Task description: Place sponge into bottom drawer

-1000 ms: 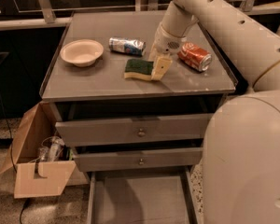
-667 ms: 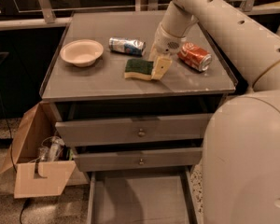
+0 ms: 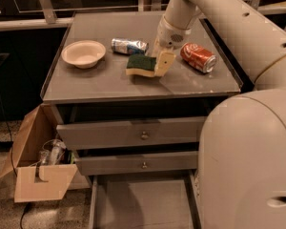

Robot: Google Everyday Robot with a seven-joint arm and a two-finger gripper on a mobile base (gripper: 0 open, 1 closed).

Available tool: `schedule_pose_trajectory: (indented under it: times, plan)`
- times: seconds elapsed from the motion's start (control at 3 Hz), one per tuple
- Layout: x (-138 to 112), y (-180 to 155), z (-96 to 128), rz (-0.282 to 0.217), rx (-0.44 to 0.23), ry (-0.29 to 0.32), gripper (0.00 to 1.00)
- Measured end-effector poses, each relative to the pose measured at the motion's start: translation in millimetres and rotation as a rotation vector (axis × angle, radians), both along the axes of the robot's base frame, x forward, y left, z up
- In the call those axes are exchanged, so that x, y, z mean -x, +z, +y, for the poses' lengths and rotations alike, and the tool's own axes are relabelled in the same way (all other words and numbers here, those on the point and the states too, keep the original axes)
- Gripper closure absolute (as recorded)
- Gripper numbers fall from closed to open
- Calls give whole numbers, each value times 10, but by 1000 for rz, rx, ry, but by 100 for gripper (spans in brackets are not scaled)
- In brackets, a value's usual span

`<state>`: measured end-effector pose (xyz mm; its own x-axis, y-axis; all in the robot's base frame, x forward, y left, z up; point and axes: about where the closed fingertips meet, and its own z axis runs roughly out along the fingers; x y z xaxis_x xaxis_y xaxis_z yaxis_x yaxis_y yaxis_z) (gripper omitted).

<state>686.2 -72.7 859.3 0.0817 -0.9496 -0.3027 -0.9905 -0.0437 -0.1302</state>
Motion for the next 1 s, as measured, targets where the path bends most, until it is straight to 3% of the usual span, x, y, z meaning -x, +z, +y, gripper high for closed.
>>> schedule_pose_trajectory:
  times: [0.33,0.67,1.0]
  plan:
    - [151,615,-16,-38,8,-59,100]
    - [88,614,21,-56,-1,-60,100]
    - [244,647,-145,-61,-1,-123,100]
